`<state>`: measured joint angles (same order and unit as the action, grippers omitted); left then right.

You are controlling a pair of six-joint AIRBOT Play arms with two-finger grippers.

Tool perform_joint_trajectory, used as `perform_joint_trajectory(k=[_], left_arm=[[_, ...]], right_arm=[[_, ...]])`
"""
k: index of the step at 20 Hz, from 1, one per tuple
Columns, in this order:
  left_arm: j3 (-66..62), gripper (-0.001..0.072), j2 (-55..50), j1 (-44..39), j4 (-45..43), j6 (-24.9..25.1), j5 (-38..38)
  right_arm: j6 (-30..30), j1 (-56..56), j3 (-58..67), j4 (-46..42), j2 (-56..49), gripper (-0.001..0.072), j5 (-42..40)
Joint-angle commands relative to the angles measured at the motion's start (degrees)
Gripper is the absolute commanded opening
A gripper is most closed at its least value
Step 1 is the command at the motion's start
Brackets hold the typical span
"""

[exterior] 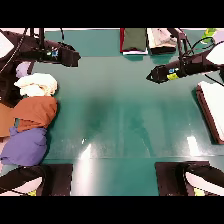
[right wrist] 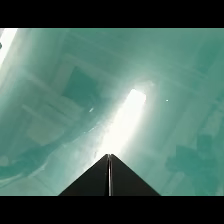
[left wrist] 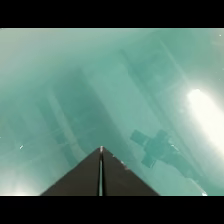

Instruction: Fold the shirts.

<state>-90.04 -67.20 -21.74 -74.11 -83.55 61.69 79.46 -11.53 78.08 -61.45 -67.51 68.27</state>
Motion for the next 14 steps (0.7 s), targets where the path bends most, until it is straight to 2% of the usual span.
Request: perform_joint_trajectory(k=[1, 12, 14], left_arm=[[0.0, 0.0026, 0.0, 0.1, 0.0, 0.0, 0.0], [0.0, 0.0026, 0.0, 0.1, 0.0, -0.1, -0.4], [0.0, 0.0026, 0.0, 0.1, 0.2, 0.1, -5.1]], right_arm=[[0.0, -0.1, 0.1, 0.1, 0.0, 0.0020, -0.4], [0.0, -0.1, 0.1, 0.0, 0.0, 0.0020, -0.9], [0.0, -0.1, 0.1, 0.0, 0.0, 0.0020, -0.9]])
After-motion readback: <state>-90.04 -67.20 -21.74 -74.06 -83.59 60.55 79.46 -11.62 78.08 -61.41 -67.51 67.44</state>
